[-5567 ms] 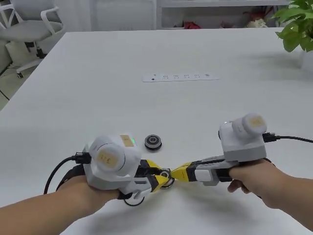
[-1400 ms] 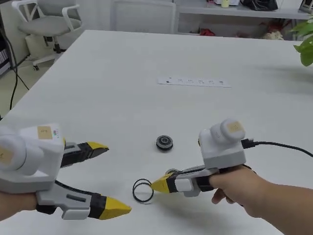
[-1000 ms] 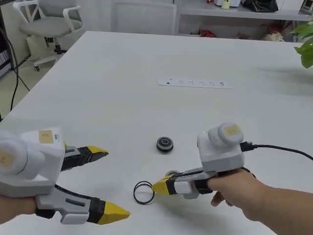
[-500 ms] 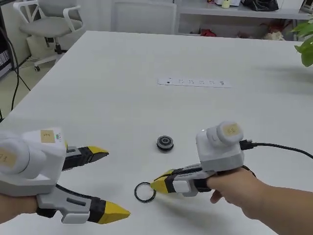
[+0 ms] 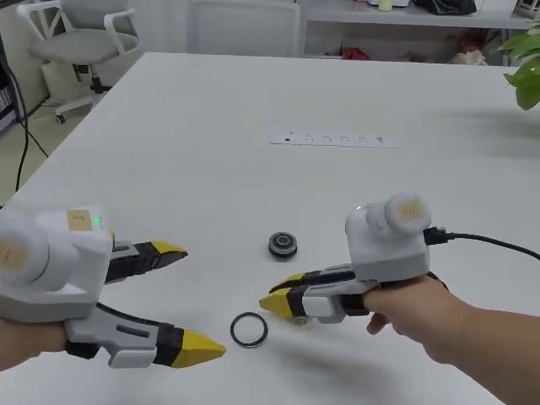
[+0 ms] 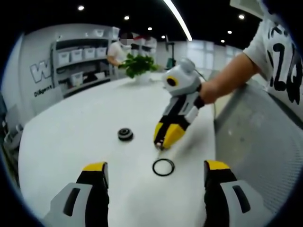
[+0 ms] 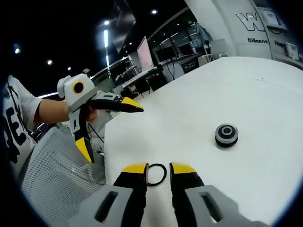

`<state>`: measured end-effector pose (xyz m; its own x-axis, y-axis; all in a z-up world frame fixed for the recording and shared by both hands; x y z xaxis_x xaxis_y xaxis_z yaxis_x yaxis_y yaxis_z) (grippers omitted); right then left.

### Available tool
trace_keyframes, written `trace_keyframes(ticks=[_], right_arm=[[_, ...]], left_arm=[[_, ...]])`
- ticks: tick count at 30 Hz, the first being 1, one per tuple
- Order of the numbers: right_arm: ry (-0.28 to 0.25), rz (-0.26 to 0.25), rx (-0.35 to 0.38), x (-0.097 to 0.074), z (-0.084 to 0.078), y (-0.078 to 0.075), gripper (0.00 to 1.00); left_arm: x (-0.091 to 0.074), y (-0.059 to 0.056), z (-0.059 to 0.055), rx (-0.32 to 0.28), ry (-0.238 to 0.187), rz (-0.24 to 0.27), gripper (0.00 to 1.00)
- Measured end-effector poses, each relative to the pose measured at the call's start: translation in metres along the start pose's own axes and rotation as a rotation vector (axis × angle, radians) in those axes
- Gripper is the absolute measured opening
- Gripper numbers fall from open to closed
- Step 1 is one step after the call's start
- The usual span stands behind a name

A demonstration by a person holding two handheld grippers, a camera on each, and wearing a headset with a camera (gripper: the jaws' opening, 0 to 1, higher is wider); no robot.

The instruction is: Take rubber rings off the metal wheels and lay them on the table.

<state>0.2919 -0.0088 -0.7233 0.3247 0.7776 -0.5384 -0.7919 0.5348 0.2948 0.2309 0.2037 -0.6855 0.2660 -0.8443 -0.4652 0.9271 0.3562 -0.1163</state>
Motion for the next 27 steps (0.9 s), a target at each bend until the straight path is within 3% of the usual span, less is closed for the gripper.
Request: trace_keyframes(ticks=[11,27], right_arm=[[-0.05,-0.049,-0.022,-0.012,0.012,-0.016,0.21],[-0.084,-0.127,-0.076,-0.025,0.022,-0.034,0.27]], left_arm=[[0.005,0.015,0.016,0.006,-0.022,0.001,0.83],[0.014,0.042,0.028,0.013,-0.018,0.011,0.79]])
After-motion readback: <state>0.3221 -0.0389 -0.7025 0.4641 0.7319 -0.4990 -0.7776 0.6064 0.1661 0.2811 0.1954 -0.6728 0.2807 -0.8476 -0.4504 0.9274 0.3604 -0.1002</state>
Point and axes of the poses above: the centre of the closed fingertips' face, and the gripper's own axes: x roughly forward along the fingers, y roughly to its left, z roughly out of its top, the point moved 10 cm from there along -x, roughly backward along the fingers, and after that the axes turned 12 degrees about -z, right-handed, at the moved point
